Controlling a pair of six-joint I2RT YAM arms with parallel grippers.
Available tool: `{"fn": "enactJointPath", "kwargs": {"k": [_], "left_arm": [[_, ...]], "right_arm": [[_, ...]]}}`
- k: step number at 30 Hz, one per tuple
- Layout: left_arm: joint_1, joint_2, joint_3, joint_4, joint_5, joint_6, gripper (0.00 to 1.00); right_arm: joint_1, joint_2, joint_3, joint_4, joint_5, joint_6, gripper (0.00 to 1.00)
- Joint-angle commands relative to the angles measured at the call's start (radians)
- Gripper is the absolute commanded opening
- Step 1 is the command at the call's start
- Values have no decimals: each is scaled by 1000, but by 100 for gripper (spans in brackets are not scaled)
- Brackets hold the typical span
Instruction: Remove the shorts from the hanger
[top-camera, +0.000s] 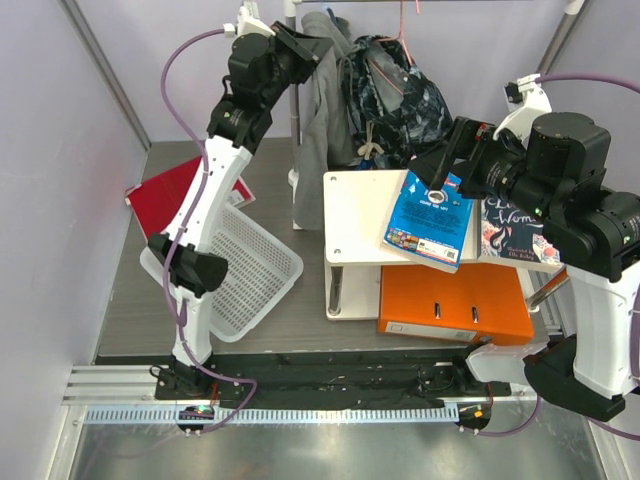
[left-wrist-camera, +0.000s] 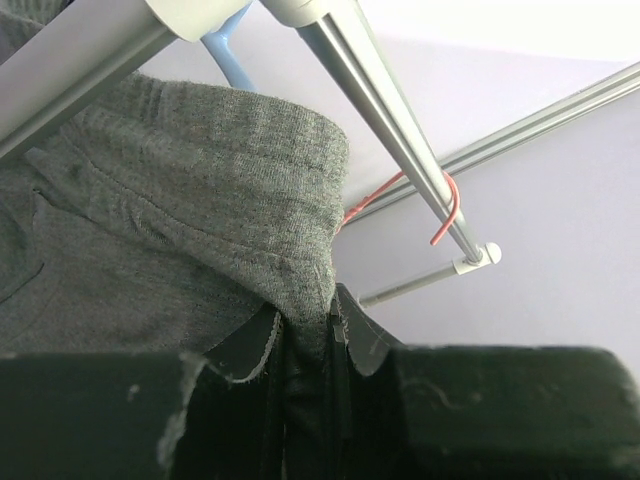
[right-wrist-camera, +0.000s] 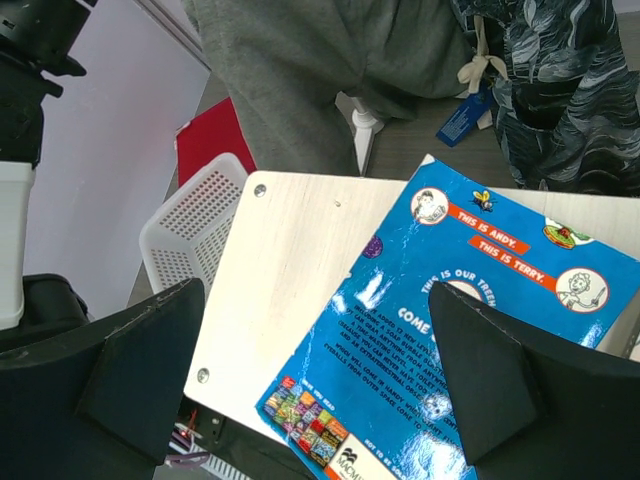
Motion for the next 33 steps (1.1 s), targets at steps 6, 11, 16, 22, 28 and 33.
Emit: {"fn": "enactJointPath", "kwargs": {"k": [6, 11, 16, 22, 28, 33], "left_arm": [[23, -65, -28, 112, -30, 33, 0], [28, -108, -60, 2, -3, 79, 0], [34, -183, -171, -35, 48, 101, 0], [37, -283, -244, -133, 126, 157, 0], [44, -420, -352, -221, 175, 225, 0], [48, -513, -413, -279, 240, 266, 0]], "right_arm": [[-2, 6, 16, 8, -51, 23, 100], [-4, 21, 21, 14, -67, 25, 100], [-2, 26, 4, 30, -79, 28, 100], [-4, 46, -27, 57, -96, 17, 100], [-2, 96, -22, 95, -133, 9, 100], [-4, 128, -41, 145, -160, 13, 100]]}}
